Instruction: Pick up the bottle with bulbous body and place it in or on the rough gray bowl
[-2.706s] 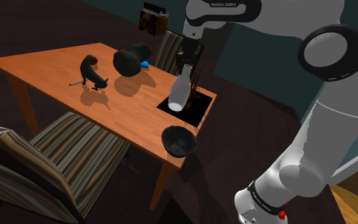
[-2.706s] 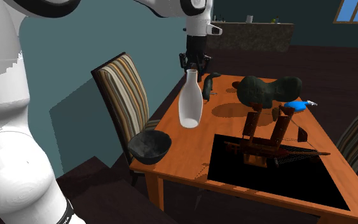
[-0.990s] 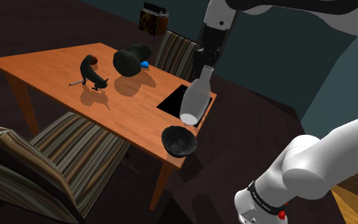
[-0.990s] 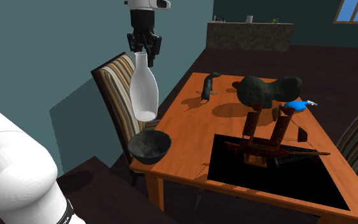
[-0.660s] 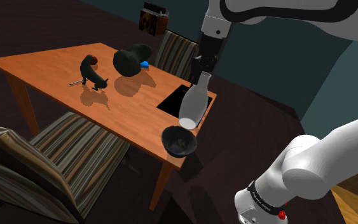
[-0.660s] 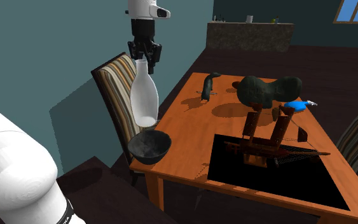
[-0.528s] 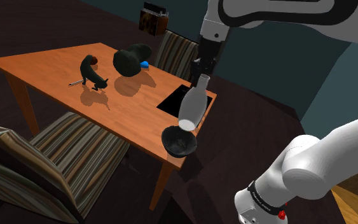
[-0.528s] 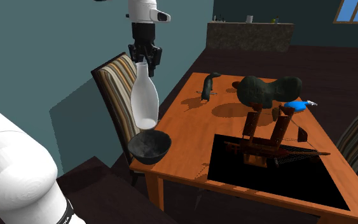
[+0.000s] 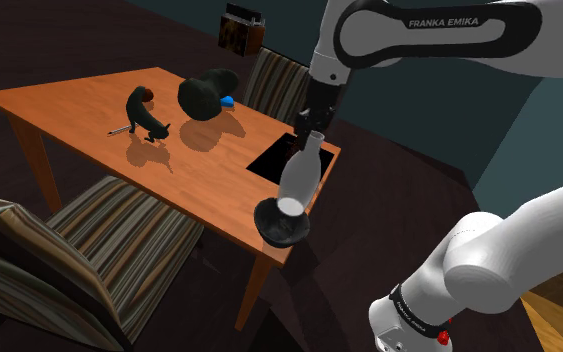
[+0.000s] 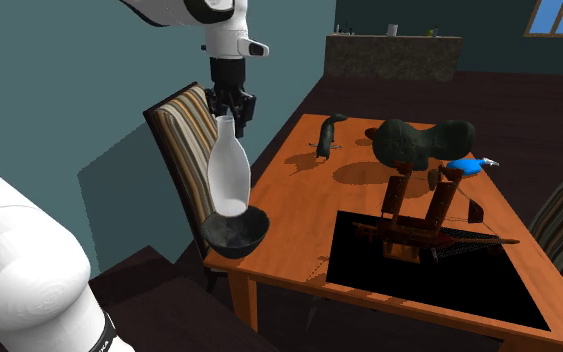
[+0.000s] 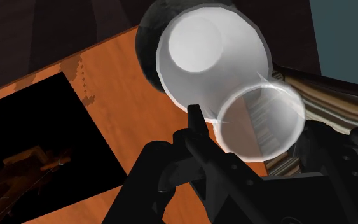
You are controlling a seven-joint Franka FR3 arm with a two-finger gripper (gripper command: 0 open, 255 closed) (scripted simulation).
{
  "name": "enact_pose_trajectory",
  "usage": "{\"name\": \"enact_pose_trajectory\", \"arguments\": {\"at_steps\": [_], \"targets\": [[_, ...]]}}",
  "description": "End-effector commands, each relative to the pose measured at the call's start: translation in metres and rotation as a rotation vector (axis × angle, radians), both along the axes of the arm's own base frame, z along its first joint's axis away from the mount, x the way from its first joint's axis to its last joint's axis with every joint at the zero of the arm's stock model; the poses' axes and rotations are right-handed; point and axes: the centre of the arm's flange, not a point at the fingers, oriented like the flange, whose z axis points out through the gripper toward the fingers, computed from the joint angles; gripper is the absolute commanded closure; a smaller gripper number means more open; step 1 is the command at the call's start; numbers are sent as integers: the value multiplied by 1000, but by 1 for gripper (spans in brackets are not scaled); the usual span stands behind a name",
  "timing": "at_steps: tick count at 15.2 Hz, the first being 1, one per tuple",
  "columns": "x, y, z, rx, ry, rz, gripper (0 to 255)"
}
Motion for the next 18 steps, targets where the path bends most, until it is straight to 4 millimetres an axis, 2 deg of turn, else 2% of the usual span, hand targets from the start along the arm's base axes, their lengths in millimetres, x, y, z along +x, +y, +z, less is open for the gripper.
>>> {"name": "enact_pose_trajectory", "arguments": {"at_steps": [1, 10, 18], "targets": [[0, 2, -12, 0, -1, 0, 255], [0, 2, -57, 0, -1, 0, 255], [0, 2, -57, 0, -1, 0, 255]]}}
